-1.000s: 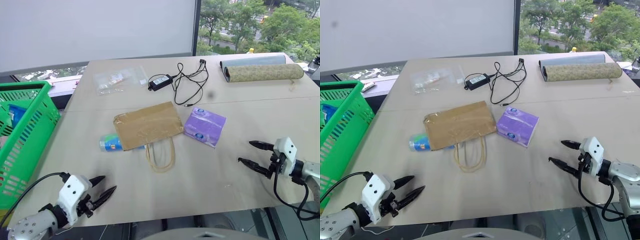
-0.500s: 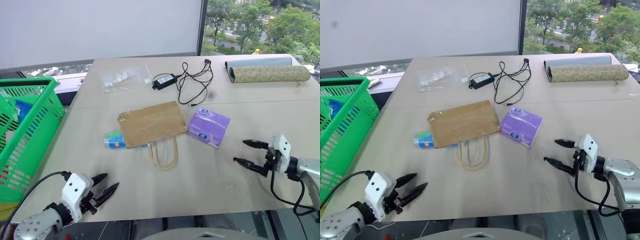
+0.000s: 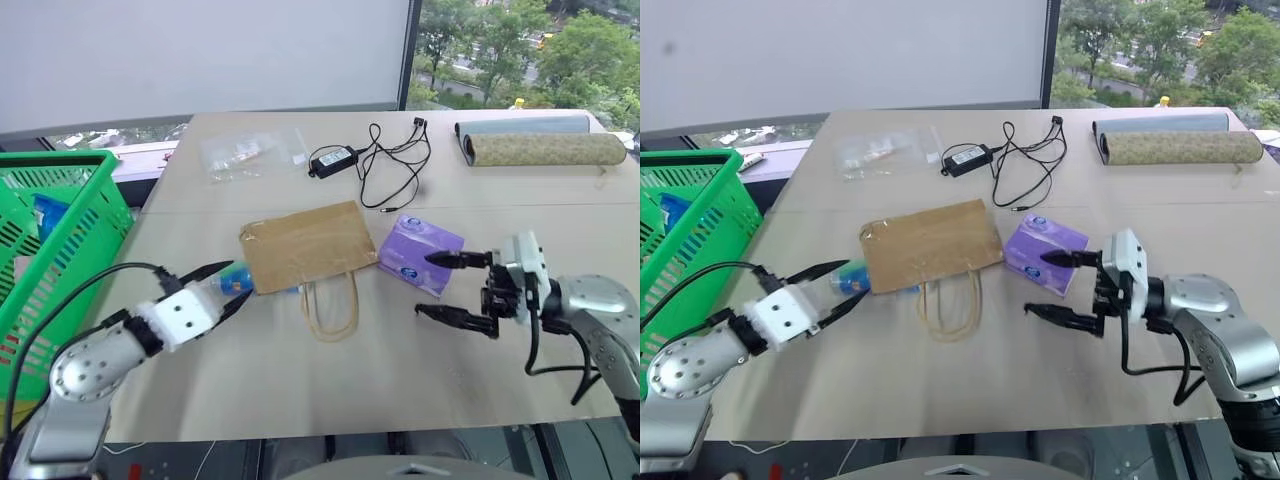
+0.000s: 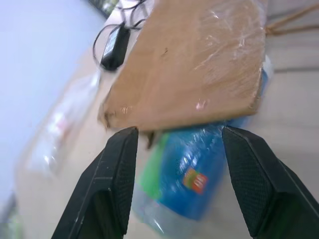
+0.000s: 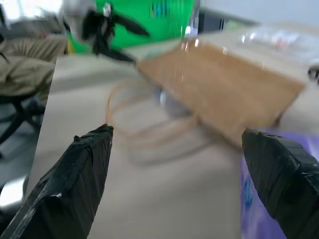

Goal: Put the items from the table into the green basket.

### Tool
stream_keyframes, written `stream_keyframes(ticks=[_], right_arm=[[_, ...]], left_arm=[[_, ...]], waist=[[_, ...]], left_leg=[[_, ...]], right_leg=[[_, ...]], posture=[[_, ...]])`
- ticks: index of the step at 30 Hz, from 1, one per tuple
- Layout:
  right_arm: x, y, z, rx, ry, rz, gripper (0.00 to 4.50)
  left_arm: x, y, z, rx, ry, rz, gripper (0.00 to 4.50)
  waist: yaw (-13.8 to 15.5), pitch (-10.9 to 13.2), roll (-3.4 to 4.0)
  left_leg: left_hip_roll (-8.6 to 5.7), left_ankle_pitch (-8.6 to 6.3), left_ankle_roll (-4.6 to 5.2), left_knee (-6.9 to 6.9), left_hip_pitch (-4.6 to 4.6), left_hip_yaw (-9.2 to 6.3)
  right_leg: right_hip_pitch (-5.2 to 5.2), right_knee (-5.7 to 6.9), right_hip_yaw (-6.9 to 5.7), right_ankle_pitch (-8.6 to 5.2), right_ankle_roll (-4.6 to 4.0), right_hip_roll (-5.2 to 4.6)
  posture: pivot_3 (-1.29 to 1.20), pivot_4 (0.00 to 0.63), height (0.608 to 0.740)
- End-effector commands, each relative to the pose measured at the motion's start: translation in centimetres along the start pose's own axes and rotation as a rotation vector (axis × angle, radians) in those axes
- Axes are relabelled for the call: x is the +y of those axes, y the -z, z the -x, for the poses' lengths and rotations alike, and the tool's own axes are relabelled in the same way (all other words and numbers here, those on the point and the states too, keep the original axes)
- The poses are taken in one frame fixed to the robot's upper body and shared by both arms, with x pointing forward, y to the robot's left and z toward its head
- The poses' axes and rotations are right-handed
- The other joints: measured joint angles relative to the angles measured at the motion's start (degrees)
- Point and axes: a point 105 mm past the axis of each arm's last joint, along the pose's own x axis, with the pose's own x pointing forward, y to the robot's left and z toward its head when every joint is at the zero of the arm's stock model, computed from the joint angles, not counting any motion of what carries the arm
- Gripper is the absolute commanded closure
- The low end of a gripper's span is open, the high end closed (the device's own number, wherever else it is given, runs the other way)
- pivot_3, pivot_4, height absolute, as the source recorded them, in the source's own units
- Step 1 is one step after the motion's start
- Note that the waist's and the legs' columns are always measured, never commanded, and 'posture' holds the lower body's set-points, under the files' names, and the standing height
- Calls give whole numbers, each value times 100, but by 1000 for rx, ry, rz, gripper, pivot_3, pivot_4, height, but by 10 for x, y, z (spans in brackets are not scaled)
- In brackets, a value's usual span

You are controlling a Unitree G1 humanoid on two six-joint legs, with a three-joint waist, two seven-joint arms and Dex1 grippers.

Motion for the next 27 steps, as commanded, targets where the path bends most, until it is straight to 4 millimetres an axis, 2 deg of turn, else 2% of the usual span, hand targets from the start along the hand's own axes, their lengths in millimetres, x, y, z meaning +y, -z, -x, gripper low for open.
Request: stream_keyframes(ticks=[1,4,8,11,15,19,23,27], right_arm=[[5,-17,-7,-30,-26,41,99],[4,-25,-12,-35,-24,61,99],[2,-27,-13,-30,-9,68,99],[0,-29,-13,-38,8,69,0],[0,-28,-14,-41,20,70,0],[0,-29,-15,-48,24,72,0],[-1,-29,-14,-51,32,75,0],[-9,-34,-14,-89,90,78,0]], left_arm=[[-2,2,-16,-21,47,-103,1737],[-8,7,-34,-48,106,-119,1737],[-8,5,-43,-89,114,-103,1737],[-9,3,-46,-117,120,-94,2608],[-14,4,-47,-122,147,-61,4470],[-8,0,-49,-137,121,-63,4489],[31,-13,-47,-175,-87,8,4489],[103,-13,-25,-165,-405,163,4489]], waist=[[5,-1,-2],[-14,-3,-3],[-27,-12,-2],[-30,-15,-1],[-42,-18,-1],[-47,-20,-1],[-47,-20,-2],[-65,-24,-9]], left_leg=[[-1,0,0,0,0,0],[-2,0,0,-1,-3,0],[-4,0,0,1,-2,-2],[-4,0,0,4,-2,-4],[-4,0,0,10,0,-4],[-4,0,0,12,-1,-4],[-5,0,0,14,-4,-6],[-1,0,0,18,-11,-14]], right_leg=[[1,0,-1,0,0,-2],[-1,1,-5,1,1,-5],[-1,7,-10,2,3,-14],[0,11,-12,2,4,-27],[0,18,-13,3,4,-22],[0,19,-13,3,4,-14],[-1,19,-16,3,5,-13],[-3,23,-20,4,5,-12]], posture=[[-63,72,740],[-82,64,740],[-90,61,740],[-100,57,740],[-106,55,740],[-109,56,740],[-117,57,740],[-104,55,740]])
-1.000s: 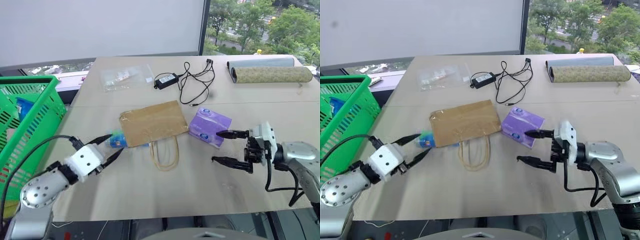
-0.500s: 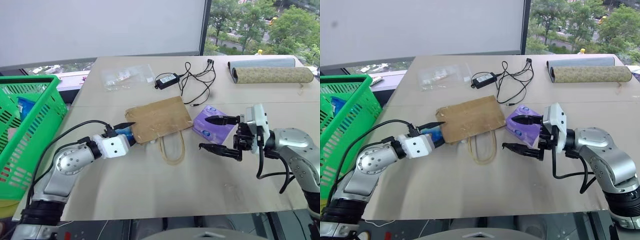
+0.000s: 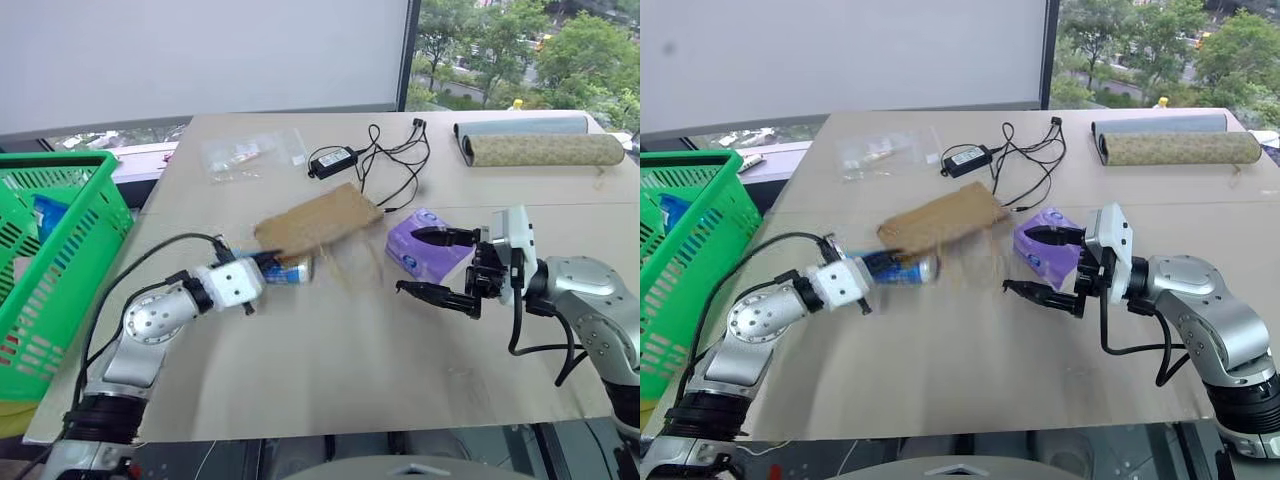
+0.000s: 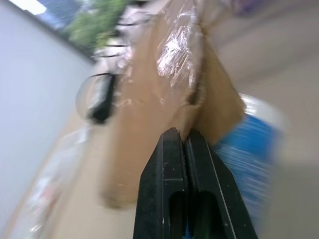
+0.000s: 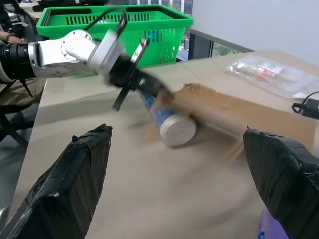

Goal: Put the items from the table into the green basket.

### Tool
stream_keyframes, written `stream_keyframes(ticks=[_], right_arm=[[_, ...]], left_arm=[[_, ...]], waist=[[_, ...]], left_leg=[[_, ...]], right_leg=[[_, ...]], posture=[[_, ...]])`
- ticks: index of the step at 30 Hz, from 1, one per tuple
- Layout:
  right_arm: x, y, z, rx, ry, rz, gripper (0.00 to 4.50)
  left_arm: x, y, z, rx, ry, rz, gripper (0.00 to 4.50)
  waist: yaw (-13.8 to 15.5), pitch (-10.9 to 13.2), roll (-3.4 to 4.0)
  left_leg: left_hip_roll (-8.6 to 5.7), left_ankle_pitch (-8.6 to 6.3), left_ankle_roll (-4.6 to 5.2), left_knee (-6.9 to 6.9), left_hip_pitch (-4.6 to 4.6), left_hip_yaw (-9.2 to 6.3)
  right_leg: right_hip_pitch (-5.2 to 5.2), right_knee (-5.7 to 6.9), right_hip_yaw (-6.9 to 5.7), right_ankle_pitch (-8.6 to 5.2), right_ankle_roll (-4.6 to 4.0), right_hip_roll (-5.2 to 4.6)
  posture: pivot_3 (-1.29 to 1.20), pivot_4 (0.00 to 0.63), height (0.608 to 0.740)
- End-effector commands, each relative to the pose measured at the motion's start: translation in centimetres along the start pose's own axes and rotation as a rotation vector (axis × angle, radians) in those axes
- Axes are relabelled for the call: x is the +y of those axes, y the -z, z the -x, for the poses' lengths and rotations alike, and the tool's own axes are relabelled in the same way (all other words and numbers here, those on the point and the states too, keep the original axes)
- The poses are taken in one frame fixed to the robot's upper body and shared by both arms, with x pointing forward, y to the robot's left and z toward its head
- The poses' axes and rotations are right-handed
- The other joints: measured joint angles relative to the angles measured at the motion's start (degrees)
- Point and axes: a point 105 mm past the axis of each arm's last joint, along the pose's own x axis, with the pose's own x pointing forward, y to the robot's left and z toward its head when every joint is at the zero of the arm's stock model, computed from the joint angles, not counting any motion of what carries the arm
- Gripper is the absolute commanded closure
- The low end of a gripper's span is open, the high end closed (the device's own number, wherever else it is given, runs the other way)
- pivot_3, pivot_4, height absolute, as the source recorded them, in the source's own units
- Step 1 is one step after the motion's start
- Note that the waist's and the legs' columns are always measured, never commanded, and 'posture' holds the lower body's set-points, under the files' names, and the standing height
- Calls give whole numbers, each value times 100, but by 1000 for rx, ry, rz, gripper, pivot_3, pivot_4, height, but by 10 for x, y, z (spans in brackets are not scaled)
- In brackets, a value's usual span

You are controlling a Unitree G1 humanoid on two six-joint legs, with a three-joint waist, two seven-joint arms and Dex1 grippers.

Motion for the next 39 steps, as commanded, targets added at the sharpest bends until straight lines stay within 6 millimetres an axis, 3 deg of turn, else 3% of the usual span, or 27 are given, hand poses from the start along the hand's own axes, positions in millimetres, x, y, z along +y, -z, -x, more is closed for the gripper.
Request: stream_keyframes(ticks=[1,4,6,9,15,19,22,25,28,31,32,35,39], right_arm=[[-6,-15,-1,-58,47,57,0],[-17,-19,-4,-89,105,86,0],[-23,-21,-6,-105,127,100,0],[-30,-27,-10,-139,149,118,0],[-41,-29,-15,-159,197,154,0],[-49,-26,-19,-151,245,175,0],[-51,-25,-18,-145,264,187,0],[-52,-24,-17,-145,276,186,0],[-48,-21,-14,-137,269,173,0],[-34,-14,-9,-109,199,123,0],[-31,-13,-7,-101,182,107,0],[-18,-7,-2,-61,97,46,0],[-13,-4,-2,-31,51,32,0]], left_arm=[[70,-21,12,-41,-280,42,4489],[97,-28,3,-57,-380,84,4489],[105,-31,-6,-66,-400,99,4489],[129,-33,-33,-73,-489,149,4489],[177,-15,-62,4,-727,217,4489],[168,9,-84,75,-699,369,3339],[173,7,-80,46,-729,346,1836],[185,-4,-67,-75,-779,397,1836],[176,-26,-63,-244,-596,474,1836],[112,-48,-35,-241,-69,381,1836],[94,-43,-22,-160,55,333,1836],[73,-20,18,82,234,253,1836],[54,-16,42,174,387,295,1836]], waist=[[-5,-2,-3],[1,-7,-4],[2,-8,-5],[37,-15,-16],[-15,-26,-21],[-43,-41,-20],[-74,-41,-20],[-133,-41,-20],[-173,-41,-19],[-338,-44,-12],[-429,-44,-12],[-516,-42,-10],[-454,-42,-10]], left_leg=[[2,0,0,1,0,-2],[-1,0,-1,1,5,-1],[-7,1,-1,2,2,-1],[-16,1,-2,6,-5,-6],[-28,1,-1,55,-40,-20],[-32,16,-28,71,-101,-10],[-36,17,-29,75,-104,-9],[-28,17,-29,80,-105,-11],[-19,17,-30,82,-104,-8],[-15,16,-32,72,-104,-3],[-14,14,-36,72,-102,-6],[-13,11,-39,77,-101,-6],[-10,-3,-10,85,-72,-13]], right_leg=[[0,1,-1,0,0,1],[1,4,-1,0,0,13],[1,3,-6,2,3,14],[1,1,-12,7,10,10],[-6,1,-33,14,18,15],[-67,13,-25,18,24,12],[-68,14,-25,19,25,9],[-69,17,-25,20,27,7],[-70,24,-21,20,27,4],[-77,36,4,20,27,-1],[-78,57,9,20,26,-5],[-81,45,15,19,26,-14],[-58,58,5,17,26,6]], posture=[[-101,53,740],[-97,51,740],[-93,49,740],[-102,46,740],[-107,34,740],[-118,26,740],[-137,27,740],[-142,30,740],[-142,34,740],[-136,37,740],[-132,37,740],[-116,39,740],[-104,41,740]])
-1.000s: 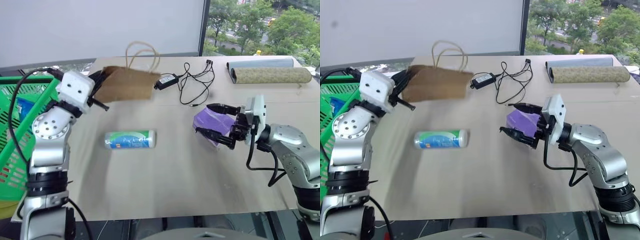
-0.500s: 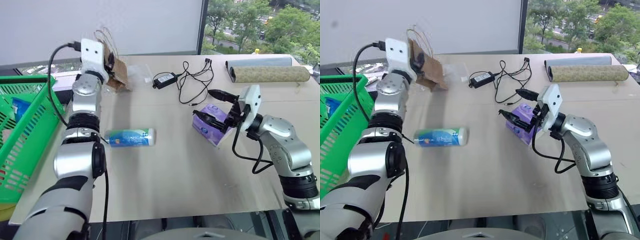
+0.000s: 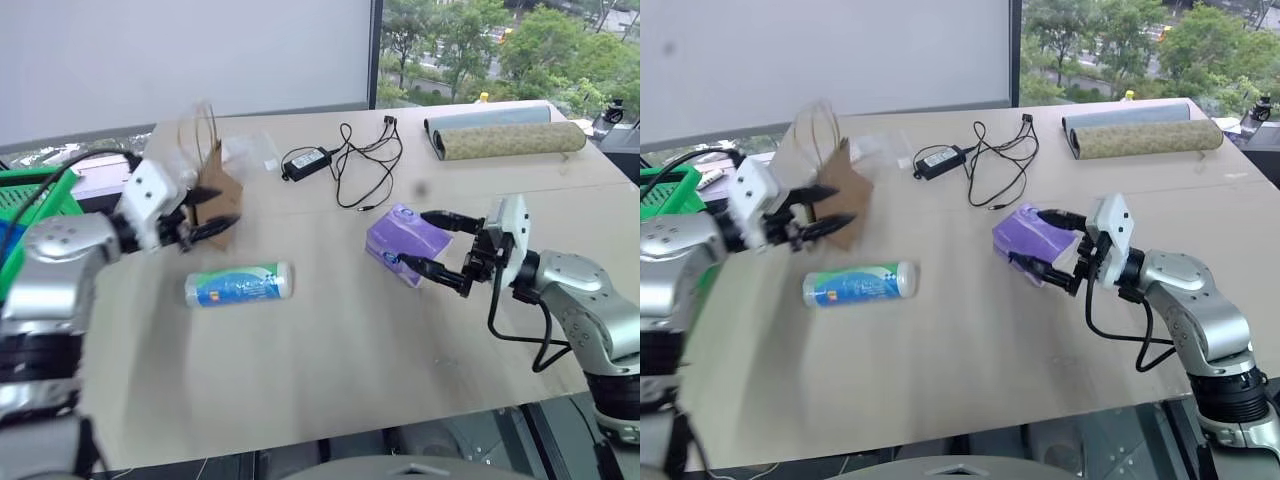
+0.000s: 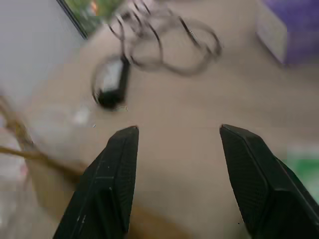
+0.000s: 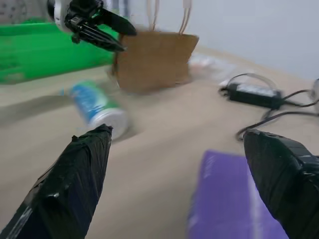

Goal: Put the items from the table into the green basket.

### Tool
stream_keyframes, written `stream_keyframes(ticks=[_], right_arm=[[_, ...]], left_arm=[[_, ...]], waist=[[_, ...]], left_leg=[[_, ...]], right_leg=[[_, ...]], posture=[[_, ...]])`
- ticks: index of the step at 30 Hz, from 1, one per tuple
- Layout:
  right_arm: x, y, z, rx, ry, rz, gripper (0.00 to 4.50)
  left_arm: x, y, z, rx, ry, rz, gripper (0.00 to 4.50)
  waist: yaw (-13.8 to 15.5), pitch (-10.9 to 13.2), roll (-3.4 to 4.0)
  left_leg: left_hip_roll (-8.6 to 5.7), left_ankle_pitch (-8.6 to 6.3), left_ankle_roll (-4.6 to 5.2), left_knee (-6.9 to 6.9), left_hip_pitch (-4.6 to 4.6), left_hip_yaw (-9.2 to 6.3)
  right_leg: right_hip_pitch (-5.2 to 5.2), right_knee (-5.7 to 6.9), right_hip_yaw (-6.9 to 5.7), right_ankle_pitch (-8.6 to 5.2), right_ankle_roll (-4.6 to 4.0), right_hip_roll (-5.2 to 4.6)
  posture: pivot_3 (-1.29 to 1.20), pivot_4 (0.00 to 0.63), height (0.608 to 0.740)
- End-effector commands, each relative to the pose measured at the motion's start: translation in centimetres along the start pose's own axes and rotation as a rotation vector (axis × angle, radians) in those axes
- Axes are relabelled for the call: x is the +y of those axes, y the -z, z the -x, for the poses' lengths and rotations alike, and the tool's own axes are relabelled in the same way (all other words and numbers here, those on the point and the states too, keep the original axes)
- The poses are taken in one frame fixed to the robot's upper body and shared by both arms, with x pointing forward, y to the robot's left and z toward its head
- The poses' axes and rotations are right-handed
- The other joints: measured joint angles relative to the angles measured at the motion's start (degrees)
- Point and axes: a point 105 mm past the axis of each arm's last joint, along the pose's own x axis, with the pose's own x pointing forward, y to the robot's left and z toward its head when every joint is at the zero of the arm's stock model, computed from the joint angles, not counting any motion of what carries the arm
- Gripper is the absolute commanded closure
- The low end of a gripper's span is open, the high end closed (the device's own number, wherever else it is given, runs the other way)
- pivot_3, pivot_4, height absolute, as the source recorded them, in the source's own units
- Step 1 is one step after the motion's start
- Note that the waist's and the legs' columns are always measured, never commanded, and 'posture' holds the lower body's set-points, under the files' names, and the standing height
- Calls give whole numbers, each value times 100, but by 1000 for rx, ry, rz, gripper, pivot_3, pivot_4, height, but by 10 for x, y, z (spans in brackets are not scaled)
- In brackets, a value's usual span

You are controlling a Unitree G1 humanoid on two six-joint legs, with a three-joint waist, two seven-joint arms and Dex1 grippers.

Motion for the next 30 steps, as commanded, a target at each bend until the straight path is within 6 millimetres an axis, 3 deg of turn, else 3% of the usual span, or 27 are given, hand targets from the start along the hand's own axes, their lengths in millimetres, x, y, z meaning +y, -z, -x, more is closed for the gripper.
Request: stream_keyframes(ticks=[1,4,6,10,18,26,29,30], right_arm=[[7,-12,-3,-26,-56,40,0],[8,-11,-6,-26,-65,43,0],[8,-12,-6,-27,-67,43,0],[11,-12,-9,-26,-77,47,0],[14,-13,-12,-34,-67,50,0],[16,-12,-12,-32,-63,52,0],[16,-11,-13,-29,-63,54,0],[16,-11,-13,-29,-64,55,0]], left_arm=[[-22,-14,6,-25,143,13,1836],[-52,-5,1,14,293,52,1001],[-58,2,-1,50,325,40,31],[-67,33,-8,198,397,-35,31],[-68,51,-39,251,424,-122,31],[-67,62,-47,291,428,-136,31],[-67,64,-46,305,426,-149,791],[-66,65,-46,312,425,-157,1342]], waist=[[58,-7,11],[139,-24,32],[177,-24,32],[187,-25,35],[189,-39,40],[143,-61,51],[146,-78,54],[148,-86,56]], left_leg=[[1,0,1,1,3,1],[-2,1,2,5,10,10],[-3,1,2,5,2,9],[-5,1,2,3,-6,9],[-8,0,3,5,-8,13],[-7,0,3,6,-6,15],[-6,0,3,6,-5,15],[-6,0,3,5,-5,15]], right_leg=[[3,0,-1,0,0,3],[9,2,-6,-1,2,4],[2,3,-4,-1,1,8],[-6,1,-3,-2,0,14],[-5,-3,-2,-1,1,12],[-6,-1,3,-1,1,17],[-6,-1,3,-1,1,17],[-6,-1,3,-1,2,17]], posture=[[-104,41,740],[-104,41,740],[-103,42,740],[-113,42,740],[-137,42,740],[-147,41,740],[-142,39,740],[-140,39,740]])
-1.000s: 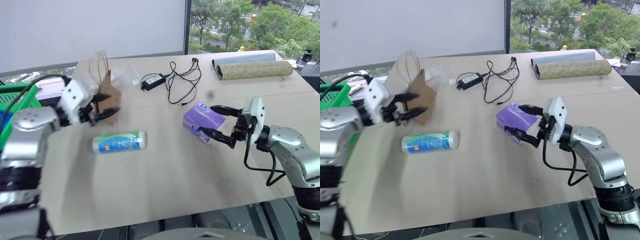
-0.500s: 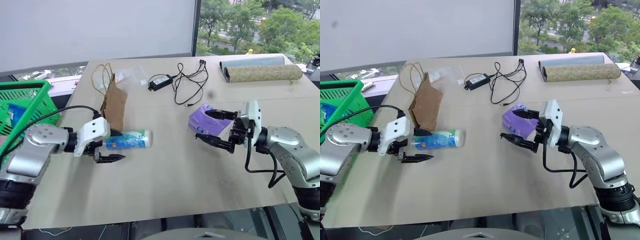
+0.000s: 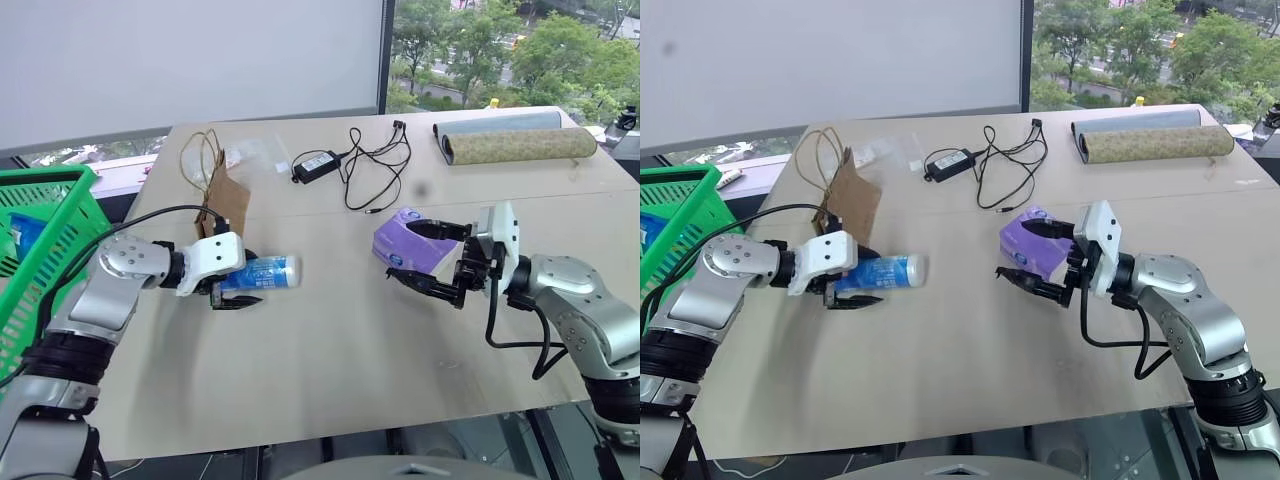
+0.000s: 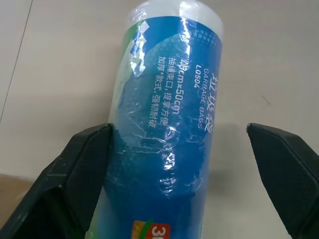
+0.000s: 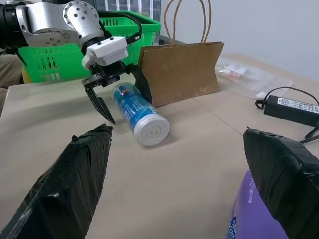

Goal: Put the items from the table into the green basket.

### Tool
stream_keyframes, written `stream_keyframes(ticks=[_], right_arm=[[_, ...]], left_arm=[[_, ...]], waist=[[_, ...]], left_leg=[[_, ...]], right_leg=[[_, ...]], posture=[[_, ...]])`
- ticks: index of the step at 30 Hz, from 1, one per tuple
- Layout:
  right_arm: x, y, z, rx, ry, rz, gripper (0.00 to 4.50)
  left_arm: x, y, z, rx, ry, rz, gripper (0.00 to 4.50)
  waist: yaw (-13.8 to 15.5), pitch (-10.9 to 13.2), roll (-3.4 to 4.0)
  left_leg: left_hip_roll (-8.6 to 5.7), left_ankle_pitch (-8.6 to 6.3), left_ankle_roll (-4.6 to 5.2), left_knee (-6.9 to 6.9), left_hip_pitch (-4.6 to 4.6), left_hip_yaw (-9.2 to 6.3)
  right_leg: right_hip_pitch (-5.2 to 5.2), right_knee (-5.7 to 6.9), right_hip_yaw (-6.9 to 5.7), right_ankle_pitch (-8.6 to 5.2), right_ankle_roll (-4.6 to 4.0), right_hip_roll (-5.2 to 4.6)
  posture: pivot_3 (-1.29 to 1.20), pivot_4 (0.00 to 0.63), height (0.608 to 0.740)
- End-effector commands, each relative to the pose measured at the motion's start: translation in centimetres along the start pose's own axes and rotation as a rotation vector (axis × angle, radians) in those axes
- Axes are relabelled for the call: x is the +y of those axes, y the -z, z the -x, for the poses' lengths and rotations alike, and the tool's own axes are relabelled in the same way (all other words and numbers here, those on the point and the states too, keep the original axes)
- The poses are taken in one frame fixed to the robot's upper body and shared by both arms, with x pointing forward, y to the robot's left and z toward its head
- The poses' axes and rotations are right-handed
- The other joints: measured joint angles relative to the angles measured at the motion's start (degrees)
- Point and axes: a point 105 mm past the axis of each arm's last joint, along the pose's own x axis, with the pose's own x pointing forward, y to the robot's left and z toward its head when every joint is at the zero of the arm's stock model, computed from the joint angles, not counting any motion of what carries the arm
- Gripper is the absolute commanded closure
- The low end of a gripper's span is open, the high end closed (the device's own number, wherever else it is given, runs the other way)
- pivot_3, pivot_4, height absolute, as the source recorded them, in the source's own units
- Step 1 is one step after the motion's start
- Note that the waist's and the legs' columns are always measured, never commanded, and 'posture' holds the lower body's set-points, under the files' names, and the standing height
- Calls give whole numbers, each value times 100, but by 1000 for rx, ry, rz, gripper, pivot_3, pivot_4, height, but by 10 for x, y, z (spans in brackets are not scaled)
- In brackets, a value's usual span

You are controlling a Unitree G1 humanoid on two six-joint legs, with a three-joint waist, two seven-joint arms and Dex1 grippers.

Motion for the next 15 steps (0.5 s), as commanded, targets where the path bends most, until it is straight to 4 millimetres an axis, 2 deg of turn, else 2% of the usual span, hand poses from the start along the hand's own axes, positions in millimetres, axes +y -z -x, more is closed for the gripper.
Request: stream_keyframes(ticks=[1,4,7,10,13,15], right_arm=[[4,-9,-3,-19,-16,40,0],[4,-8,-4,-15,-25,45,0],[2,-9,-4,-15,-31,46,0],[2,-9,-4,-14,-34,47,0],[3,-10,-3,-17,-44,43,0],[3,-12,-3,-22,-52,37,0]], left_arm=[[-11,13,-7,55,57,1,1746],[-10,13,-11,61,43,-12,2990],[-15,0,-14,-19,44,31,3021],[-21,-4,-12,-42,50,28,3021],[-16,-32,-2,-171,-8,72,3021],[-7,-62,13,-293,-76,101,3021]], waist=[[1,-20,4],[4,-35,6],[15,-58,17],[19,-63,18],[31,-62,18],[52,-53,6]], left_leg=[[0,0,0,0,0,0],[-1,0,0,0,2,2],[-1,0,0,0,5,1],[-1,0,0,0,6,1],[1,-1,1,0,3,3],[1,-2,4,1,-5,1]], right_leg=[[0,0,0,0,0,0],[1,0,1,0,0,-1],[3,3,1,0,0,0],[4,4,2,0,1,1],[3,-1,5,-1,1,0],[1,-4,5,-2,4,-5]], posture=[[-138,40,740],[-131,40,740],[-120,42,740],[-117,43,740],[-103,45,740],[-93,49,740]])
